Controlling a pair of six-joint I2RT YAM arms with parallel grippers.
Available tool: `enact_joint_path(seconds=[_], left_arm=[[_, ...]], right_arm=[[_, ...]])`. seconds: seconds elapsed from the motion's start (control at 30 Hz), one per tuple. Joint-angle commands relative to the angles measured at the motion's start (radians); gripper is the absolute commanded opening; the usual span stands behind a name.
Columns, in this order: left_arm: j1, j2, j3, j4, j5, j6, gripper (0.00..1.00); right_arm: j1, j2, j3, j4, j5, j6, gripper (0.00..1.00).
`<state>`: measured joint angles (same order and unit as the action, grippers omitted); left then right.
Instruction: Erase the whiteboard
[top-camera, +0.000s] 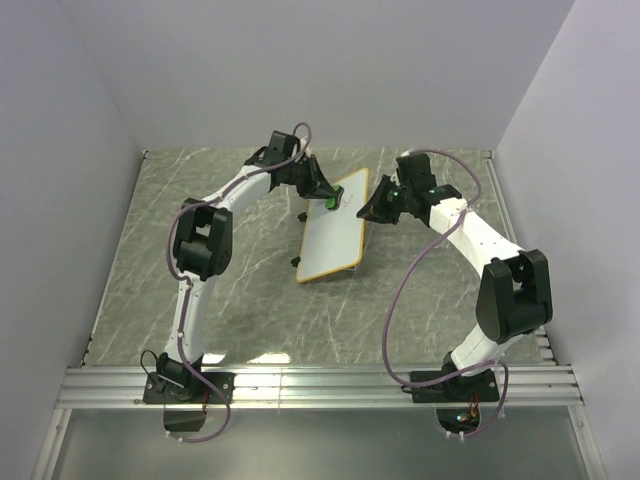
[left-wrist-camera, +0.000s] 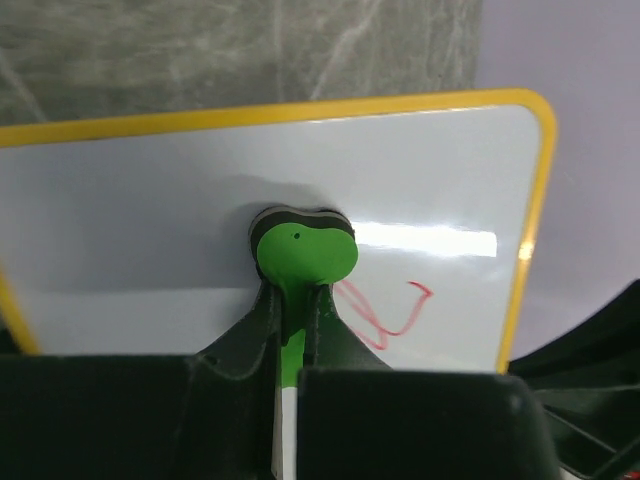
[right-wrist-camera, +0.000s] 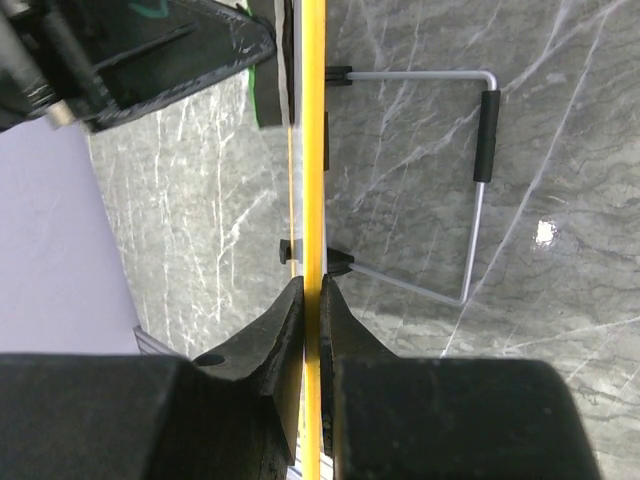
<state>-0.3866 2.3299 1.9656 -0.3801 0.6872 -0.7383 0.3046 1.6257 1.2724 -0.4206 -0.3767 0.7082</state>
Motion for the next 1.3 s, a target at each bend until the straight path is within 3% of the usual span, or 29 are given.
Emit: enact_joint_path(seconds=[0.0, 0.37, 0.5, 0.7, 0.83, 0.97, 1.27], left_arm=[[-0.107, -0.058, 0.093, -0.017, 0.08, -0.026, 0.0], [-0.127, -0.101, 0.084, -0.039, 0.072, -0.02, 0.0], [-0.12, -0.093, 0.089, -0.16, -0.015, 0.065, 0.0], [-0.019, -0.162, -0.172, -0.171, -0.149, 0.102, 0.0], [0.044, -0.143, -0.263, -0.135, -0.161, 0.117, 0.0], [0.064, -0.081, -0.209, -0.155, -0.146, 0.145, 0.0], [-0.001, -0.136, -0.087, -0.1, -0.088, 0.134, 0.0]], right_arm=[[0.054, 0.032, 0.008, 0.034, -0.021, -0.003, 0.0], [0.084, 0.074, 0.015, 0.039, -0.002, -0.004, 0.0], [0.088, 0.074, 0.022, 0.026, 0.007, -0.007, 0.0], [0.088, 0.063, 0.022, 0.016, 0.022, -0.016, 0.0], [0.087, 0.063, 0.015, 0.026, 0.016, -0.01, 0.0], [0.087, 0.072, 0.024, 0.026, 0.01, -0.006, 0.0], [0.096, 0.092, 0.047, 0.017, 0.012, -0.012, 0.0]])
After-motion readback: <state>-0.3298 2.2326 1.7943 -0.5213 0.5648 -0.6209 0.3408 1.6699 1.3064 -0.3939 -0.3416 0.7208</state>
